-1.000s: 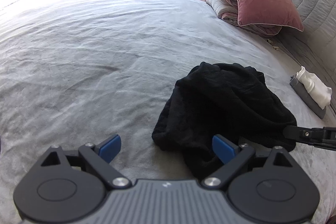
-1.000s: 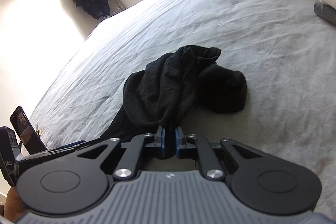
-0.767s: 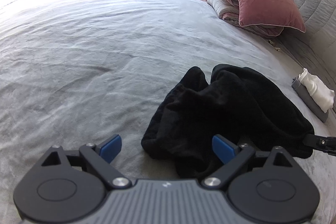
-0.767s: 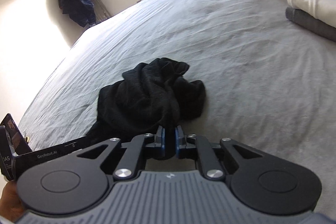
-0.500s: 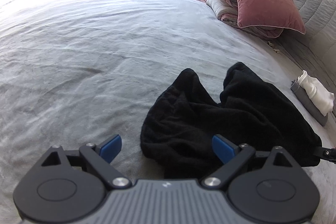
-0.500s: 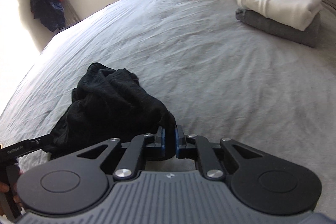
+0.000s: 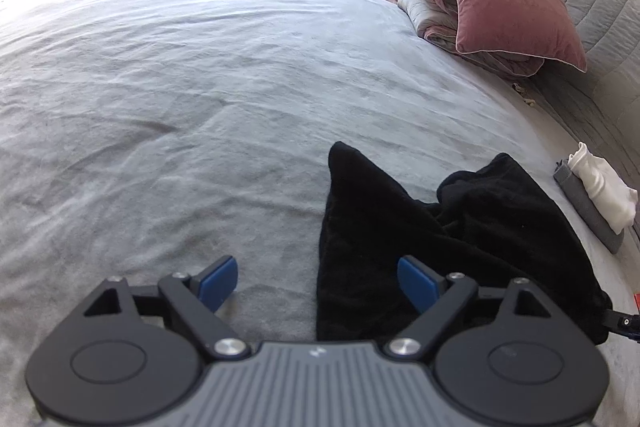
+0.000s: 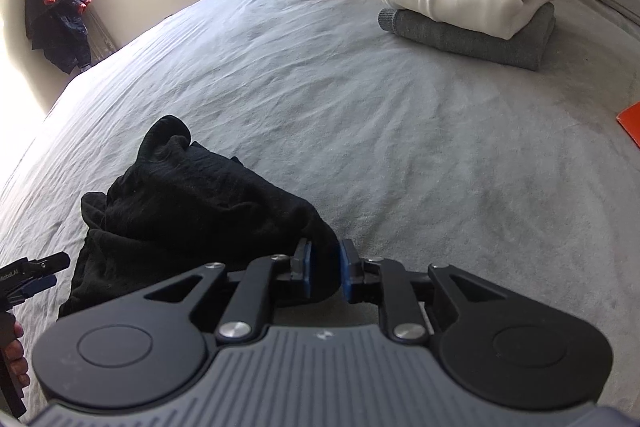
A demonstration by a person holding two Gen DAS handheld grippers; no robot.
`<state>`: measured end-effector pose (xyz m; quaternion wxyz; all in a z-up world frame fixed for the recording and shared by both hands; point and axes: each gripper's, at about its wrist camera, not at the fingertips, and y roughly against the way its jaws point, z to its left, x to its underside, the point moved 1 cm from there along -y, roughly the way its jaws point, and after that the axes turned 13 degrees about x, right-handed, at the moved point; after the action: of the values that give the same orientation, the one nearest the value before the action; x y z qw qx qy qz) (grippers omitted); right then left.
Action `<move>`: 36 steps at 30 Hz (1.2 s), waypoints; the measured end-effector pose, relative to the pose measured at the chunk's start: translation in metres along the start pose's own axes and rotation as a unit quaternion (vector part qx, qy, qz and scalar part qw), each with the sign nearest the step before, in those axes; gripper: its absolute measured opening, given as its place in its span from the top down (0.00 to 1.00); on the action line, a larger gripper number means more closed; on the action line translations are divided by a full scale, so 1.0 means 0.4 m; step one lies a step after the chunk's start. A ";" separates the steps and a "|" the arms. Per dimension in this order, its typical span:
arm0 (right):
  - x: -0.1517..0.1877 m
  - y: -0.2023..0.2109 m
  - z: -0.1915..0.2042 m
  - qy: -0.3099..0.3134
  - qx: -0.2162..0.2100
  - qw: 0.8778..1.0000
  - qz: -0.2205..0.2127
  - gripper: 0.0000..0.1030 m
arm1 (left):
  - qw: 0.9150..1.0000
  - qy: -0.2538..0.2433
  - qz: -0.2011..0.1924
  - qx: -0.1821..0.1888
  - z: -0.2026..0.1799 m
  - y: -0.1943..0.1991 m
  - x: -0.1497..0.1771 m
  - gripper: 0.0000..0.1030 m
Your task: Fold clothes
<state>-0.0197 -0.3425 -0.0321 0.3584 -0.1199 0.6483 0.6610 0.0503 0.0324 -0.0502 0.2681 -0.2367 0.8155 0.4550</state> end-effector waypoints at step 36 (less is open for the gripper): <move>-0.010 -0.018 0.180 0.034 -0.025 0.999 -0.020 0.08 | 0.950 -0.118 0.165 0.236 -0.152 0.196 0.242 0.83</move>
<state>0.0099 -0.2766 -0.0258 0.3464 -0.1640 0.6410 0.6650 -0.0846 0.0029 -0.0384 0.3315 0.0270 0.8900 0.3119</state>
